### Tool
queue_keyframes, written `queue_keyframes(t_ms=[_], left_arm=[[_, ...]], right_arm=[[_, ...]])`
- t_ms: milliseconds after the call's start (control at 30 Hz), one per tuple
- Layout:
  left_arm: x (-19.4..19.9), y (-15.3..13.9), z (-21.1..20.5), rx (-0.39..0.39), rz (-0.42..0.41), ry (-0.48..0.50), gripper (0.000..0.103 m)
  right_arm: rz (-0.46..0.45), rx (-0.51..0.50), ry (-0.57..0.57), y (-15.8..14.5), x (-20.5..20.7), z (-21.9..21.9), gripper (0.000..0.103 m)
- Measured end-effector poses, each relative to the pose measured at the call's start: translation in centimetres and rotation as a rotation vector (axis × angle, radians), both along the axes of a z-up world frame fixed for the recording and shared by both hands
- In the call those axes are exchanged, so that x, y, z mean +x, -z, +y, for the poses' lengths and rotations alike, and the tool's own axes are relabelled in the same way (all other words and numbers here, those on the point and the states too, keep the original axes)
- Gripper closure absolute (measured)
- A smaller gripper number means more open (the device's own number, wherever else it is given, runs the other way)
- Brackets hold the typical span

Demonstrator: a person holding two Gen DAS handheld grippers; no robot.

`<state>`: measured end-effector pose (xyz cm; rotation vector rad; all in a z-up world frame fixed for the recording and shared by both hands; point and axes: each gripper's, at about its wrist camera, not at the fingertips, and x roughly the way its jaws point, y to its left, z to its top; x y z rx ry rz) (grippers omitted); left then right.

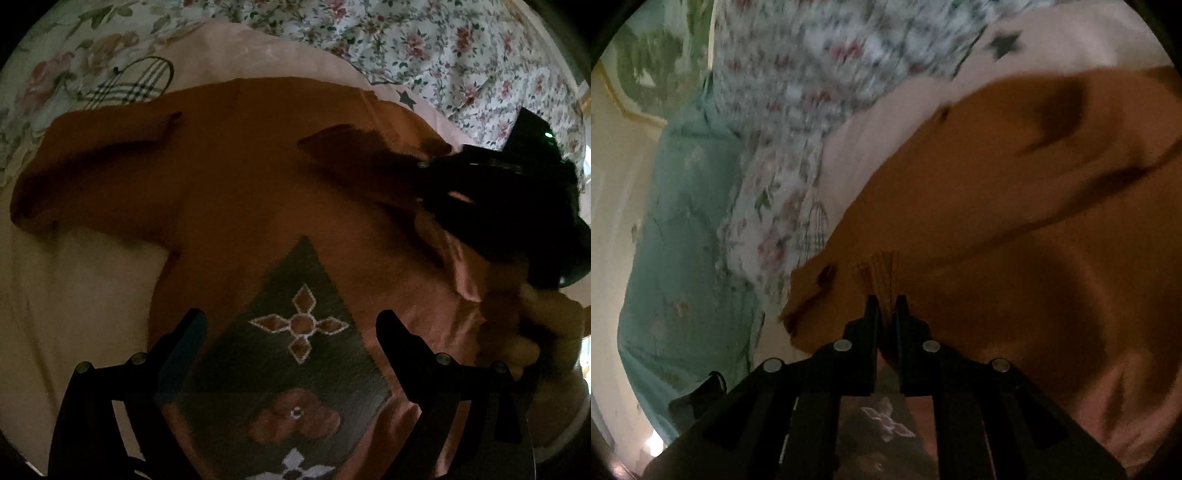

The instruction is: Fold small clothes

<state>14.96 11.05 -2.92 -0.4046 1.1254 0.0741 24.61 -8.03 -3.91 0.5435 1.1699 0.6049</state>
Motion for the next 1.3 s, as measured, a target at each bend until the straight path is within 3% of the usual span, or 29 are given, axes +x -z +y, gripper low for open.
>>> queue_keyframes(t_ms=[100, 200, 267, 467, 533, 567, 600, 633, 700, 867, 900, 967, 1033, 1300], left_arm=[[0.1, 0.2, 0.4, -0.009, -0.004, 0.002, 0.009], [1.0, 0.8, 0.5, -0.038, -0.003, 0.006, 0.009], [2.6, 1.6, 0.2, -0.062, 0.0, 0.017, 0.009], [7.8, 3.5, -0.1, -0.134, 0.006, -0.019, 0.004], [9.1, 3.5, -0.2, -0.12, -0.025, -0.032, 0.008], [9.6, 3.5, -0.4, -0.113, -0.034, -0.033, 0.013], [10.0, 3.4, -0.6, -0.111, -0.052, -0.025, 0.034], [10.5, 3.3, -0.9, -0.097, -0.063, -0.004, 0.063], [10.9, 3.1, -1.5, -0.09, -0.063, 0.044, 0.103], [9.0, -1.2, -1.1, 0.033, -0.211, 0.049, 0.101], [8.9, -1.0, -0.3, 0.038, -0.207, 0.035, 0.101], [9.2, 0.1, 0.6, 0.057, -0.157, 0.02, 0.101], [9.3, 0.5, 0.9, 0.06, -0.144, 0.009, 0.101], [8.2, 0.2, 1.1, 0.082, -0.178, -0.036, 0.101]], right_arm=[[0.02, -0.009, -0.015, 0.9, 0.2, 1.2, 0.094], [0.06, -0.018, -0.023, 1.6, 0.2, 1.5, 0.087], [0.077, -0.011, -0.017, 1.5, 0.2, 1.0, 0.074], [0.034, 0.017, 0.083, -1.2, -1.5, -3.9, 0.072], [0.018, 0.011, 0.119, -2.2, -2.5, -6.3, 0.072], [0.012, 0.001, 0.139, -2.6, -3.0, -7.3, 0.072], [0.006, -0.013, 0.161, -3.0, -3.6, -8.5, 0.072], [0.0, -0.027, 0.185, -3.3, -4.1, -9.7, 0.072], [-0.007, -0.06, 0.236, -3.8, -5.1, -12.0, 0.072], [-0.063, -0.175, 0.362, -5.8, -6.6, -17.7, 0.072], [-0.073, -0.202, 0.392, -6.1, -6.8, -19.1, 0.071], [-0.074, -0.26, 0.447, -6.2, -6.8, -21.8, 0.057], [-0.059, -0.31, 0.489, -5.7, -6.1, -23.8, 0.051], [-0.039, -0.413, 0.431, -3.6, 0.0, -25.2, 0.05]])
